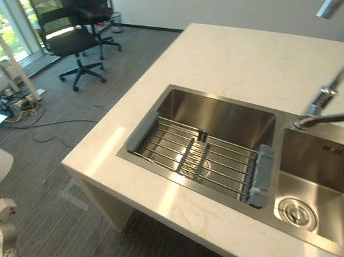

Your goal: Walk over to the sink, pick up the cup, carry it to the dishwasher, place the cup inside the dishwasher, then close the dishwasher door

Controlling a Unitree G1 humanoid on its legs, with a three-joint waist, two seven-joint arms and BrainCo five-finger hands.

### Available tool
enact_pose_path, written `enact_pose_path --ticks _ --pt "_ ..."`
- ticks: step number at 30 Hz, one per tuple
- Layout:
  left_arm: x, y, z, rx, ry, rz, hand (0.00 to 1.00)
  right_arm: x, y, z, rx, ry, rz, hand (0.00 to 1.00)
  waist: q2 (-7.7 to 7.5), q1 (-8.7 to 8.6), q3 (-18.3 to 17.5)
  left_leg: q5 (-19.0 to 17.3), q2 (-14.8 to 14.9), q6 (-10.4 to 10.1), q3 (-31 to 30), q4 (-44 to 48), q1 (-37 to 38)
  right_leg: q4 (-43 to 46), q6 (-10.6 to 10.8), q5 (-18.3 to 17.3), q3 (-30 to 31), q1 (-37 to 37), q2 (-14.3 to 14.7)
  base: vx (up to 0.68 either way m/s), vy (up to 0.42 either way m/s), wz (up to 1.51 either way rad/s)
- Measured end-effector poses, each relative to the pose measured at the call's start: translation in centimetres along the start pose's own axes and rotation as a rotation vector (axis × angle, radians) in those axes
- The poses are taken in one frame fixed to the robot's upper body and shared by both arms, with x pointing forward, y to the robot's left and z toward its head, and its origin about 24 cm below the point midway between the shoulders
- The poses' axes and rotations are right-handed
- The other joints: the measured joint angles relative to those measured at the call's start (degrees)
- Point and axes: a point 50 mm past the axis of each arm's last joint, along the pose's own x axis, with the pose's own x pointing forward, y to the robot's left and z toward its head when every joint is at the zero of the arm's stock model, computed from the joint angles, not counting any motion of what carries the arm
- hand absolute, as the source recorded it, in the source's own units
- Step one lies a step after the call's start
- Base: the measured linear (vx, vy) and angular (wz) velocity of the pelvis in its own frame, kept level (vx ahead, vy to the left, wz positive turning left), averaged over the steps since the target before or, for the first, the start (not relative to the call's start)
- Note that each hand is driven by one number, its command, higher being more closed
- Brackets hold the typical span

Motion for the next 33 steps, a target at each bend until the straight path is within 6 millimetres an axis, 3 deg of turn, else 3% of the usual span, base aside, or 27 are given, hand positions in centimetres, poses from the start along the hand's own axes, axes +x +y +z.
enact_pose_path --ticks 4,5,6,8,9,11,12,13,14,15,16,17,18,19,20,21,22,23,24,25,26,27,28,29,31,33 --pt "0.0 0.0 0.1 0.009 -0.004 -0.039 1.00 0.0 0.3 -0.7 -0.046 0.033 0.027 0.00 -0.71 0.56 -0.3 3.2 -0.8 -0.1 -9.9 0.2 -4.7 1.0 -4.5 -1.3 11.9 1.3 4.1 0.00 -0.117 1.71" --pt "0.1 -0.2 0.1 0.006 -0.005 -0.059 1.00 0.0 1.2 -2.5 -0.033 0.083 0.057 0.00 -1.28 0.06 -0.6 3.9 -1.7 -0.6 -15.1 1.0 -7.5 -1.4 -4.8 -7.0 16.9 2.1 7.8 -0.01 -0.212 2.12" --pt "0.1 -0.6 0.1 -0.012 -0.002 -0.089 1.00 0.0 2.5 -4.0 -0.013 0.134 0.097 0.00 -2.30 0.00 -0.6 4.5 -4.0 -0.8 -19.7 1.6 -10.6 -5.0 -4.3 -12.0 20.1 2.7 11.9 -0.02 -0.238 2.16" --pt "-0.9 -1.2 -0.7 -0.033 0.045 -0.124 1.00 -0.2 2.9 -5.3 0.059 0.141 0.092 0.00 -1.29 -0.79 0.7 6.0 -6.3 -0.8 -24.7 1.6 -11.7 -5.5 -0.8 -15.2 22.2 4.6 13.8 -0.06 -0.260 1.71" --pt "-1.3 -1.9 -0.9 -0.040 0.058 -0.171 1.00 -0.4 3.2 -6.2 0.065 0.166 0.103 0.00 -0.36 -0.78 1.1 7.5 -6.8 0.5 -25.5 0.3 -11.5 -4.0 0.7 -16.1 22.1 4.9 14.0 -0.07 -0.205 1.29" --pt "-1.7 -2.9 -1.0 -0.060 0.068 -0.225 1.00 -0.6 3.6 -6.9 0.037 0.196 0.120 0.00 0.36 -1.09 1.2 9.2 -6.7 3.4 -24.4 -1.4 -11.4 -2.6 1.3 -16.8 20.3 5.0 13.7 -0.03 -0.074 0.79" --pt "-2.0 -3.6 -1.0 -0.075 0.068 -0.265 1.00 -0.7 3.8 -7.4 0.022 0.223 0.137 0.00 0.51 -1.52 1.2 10.5 -6.3 7.2 -21.5 -2.1 -11.7 -2.6 1.7 -16.6 18.6 5.8 13.5 -0.06 -0.024 0.73" --pt "-2.3 -4.2 -0.8 -0.089 0.064 -0.295 1.00 -0.8 4.0 -7.7 0.014 0.244 0.155 0.00 0.70 -1.60 1.1 11.6 -5.8 9.3 -19.1 -2.2 -11.9 -2.4 1.8 -16.6 17.4 6.3 13.4 -0.06 -0.002 0.60" --pt "-2.4 -4.4 -0.7 -0.095 0.063 -0.304 1.00 -0.8 4.1 -7.8 0.014 0.252 0.163 0.00 0.66 -1.61 1.1 12.0 -5.8 9.8 -18.4 -2.2 -12.1 -2.3 1.8 -16.6 16.8 6.6 13.4 -0.06 0.021 0.50" --pt "-2.5 -4.5 -0.8 -0.097 0.066 -0.307 1.00 -0.8 4.1 -7.8 0.016 0.267 0.173 0.00 0.70 -1.60 1.3 12.6 -5.5 11.7 -15.7 -2.3 -12.6 -2.0 1.9 -16.6 15.7 6.9 13.3 -0.05 0.017 0.54" --pt "-2.5 -4.5 -0.9 -0.094 0.072 -0.309 1.00 -0.8 4.2 -7.9 0.023 0.280 0.181 0.00 0.83 -1.89 1.6 12.2 -4.7 15.0 -10.0 -2.8 -13.1 -2.2 2.0 -16.5 14.3 7.5 12.8 -0.06 -0.001 1.14" --pt "-2.6 -4.7 -1.2 -0.082 0.081 -0.332 1.00 -0.9 4.5 -8.2 0.033 0.306 0.188 0.00 0.52 -3.43 1.6 9.3 -3.3 19.0 -1.1 -4.9 -13.2 -4.5 2.2 -15.4 11.9 9.9 12.7 -0.04 -0.025 1.46" --pt "-2.7 -4.9 -1.4 -0.081 0.091 -0.348 1.00 -0.9 4.6 -8.3 0.042 0.314 0.190 0.00 0.69 -4.51 1.6 7.6 -3.0 20.7 2.6 -5.6 -13.6 -6.5 2.1 -14.4 10.8 11.4 13.0 -0.05 -0.024 2.30" --pt "-2.9 -5.4 -2.0 -0.083 0.115 -0.377 1.00 -1.0 4.6 -8.6 0.083 0.320 0.189 0.00 1.14 -6.23 1.6 3.3 -2.3 20.5 10.3 -5.7 -14.8 -10.3 1.8 -12.4 8.7 14.0 13.7 -0.08 0.100 2.55" --pt "-3.0 -6.0 -2.1 -0.103 0.131 -0.403 1.00 -0.9 4.4 -8.4 0.124 0.320 0.189 0.00 2.06 -6.74 2.1 2.6 -0.5 19.7 19.2 -1.6 -18.3 -11.1 1.9 -12.4 5.4 14.9 14.1 -0.09 0.145 2.39" --pt "-3.2 -6.3 -2.3 -0.112 0.145 -0.415 1.00 -0.8 4.2 -8.1 0.129 0.318 0.180 0.00 3.98 -6.58 2.7 2.6 1.0 17.4 21.9 -0.8 -19.1 -10.9 1.8 -12.7 4.0 15.5 15.4 -0.13 0.196 2.13" --pt "-3.6 -6.6 -2.8 -0.113 0.186 -0.437 1.00 -0.6 3.8 -7.2 0.134 0.314 0.167 0.00 6.89 -7.24 3.3 1.7 2.0 10.5 25.9 -1.3 -19.9 -10.6 0.6 -15.4 4.9 15.3 18.1 -0.13 0.118 2.07" --pt "-3.7 -6.7 -3.2 -0.111 0.212 -0.451 1.00 -0.6 3.6 -7.1 0.153 0.309 0.151 0.00 4.50 -9.15 3.3 -1.9 1.8 5.5 29.9 2.7 -22.5 -10.7 -1.3 -14.7 5.5 14.6 17.0 -0.17 0.172 2.14" --pt "-4.2 -6.3 -3.7 -0.102 0.243 -0.455 1.00 -0.4 3.5 -6.4 0.140 0.313 0.134 0.00 3.26 -7.84 3.1 1.7 2.4 11.3 29.5 13.2 -25.5 -9.0 -0.2 -14.3 2.7 13.2 13.1 -0.13 0.156 1.27" --pt "-4.4 -5.9 -3.9 -0.088 0.256 -0.454 1.00 -0.4 3.3 -6.2 0.132 0.310 0.130 0.00 2.72 -6.60 3.0 3.6 3.0 12.9 29.3 18.2 -25.7 -8.6 0.9 -13.5 2.8 12.5 10.9 -0.10 0.180 0.22" --pt "-4.9 -5.2 -4.2 -0.067 0.278 -0.456 1.00 -0.3 2.1 -4.9 0.109 0.277 0.105 0.00 1.90 -5.41 2.8 4.3 5.0 10.8 27.4 24.9 -24.4 -9.2 2.6 -11.7 3.1 11.5 7.9 -0.03 0.190 -0.26" --pt "-5.2 -4.8 -4.3 -0.059 0.286 -0.465 1.00 -0.3 1.2 -3.7 0.110 0.234 0.089 0.00 2.46 -5.27 2.5 4.3 7.3 9.2 26.0 25.8 -20.9 -10.3 3.8 -10.7 3.5 11.6 7.0 0.00 0.287 -0.24" --pt "-5.7 -4.6 -4.4 -0.062 0.295 -0.483 1.00 -0.3 0.3 -2.0 0.113 0.176 0.073 0.00 4.28 -5.30 1.5 5.0 9.9 3.1 24.8 20.2 -14.1 -10.6 5.8 -10.4 4.3 11.7 6.7 0.03 0.369 0.13" --pt "-5.7 -4.7 -4.4 -0.066 0.294 -0.503 1.00 -0.1 0.2 -0.6 0.108 0.135 0.077 0.00 4.14 -6.72 1.0 4.2 8.1 -1.2 25.0 14.6 -11.8 -10.7 6.9 -10.5 4.6 11.9 5.6 0.02 0.331 0.17" --pt "-5.6 -4.6 -4.4 -0.069 0.295 -0.518 1.00 0.5 2.6 1.3 0.081 0.091 0.163 0.00 3.11 -6.82 0.1 7.2 5.2 0.4 26.3 9.4 -10.5 -13.5 5.2 -7.9 5.0 10.8 4.7 0.00 0.232 0.07" --pt "-5.2 -4.7 -4.3 -0.088 0.288 -0.527 1.00 0.6 2.6 1.1 0.057 0.106 0.155 0.00 2.20 -6.34 -0.6 10.2 3.2 1.4 26.7 3.8 -8.4 -16.5 4.9 -5.1 4.5 11.9 4.4 -0.03 0.143 0.06"
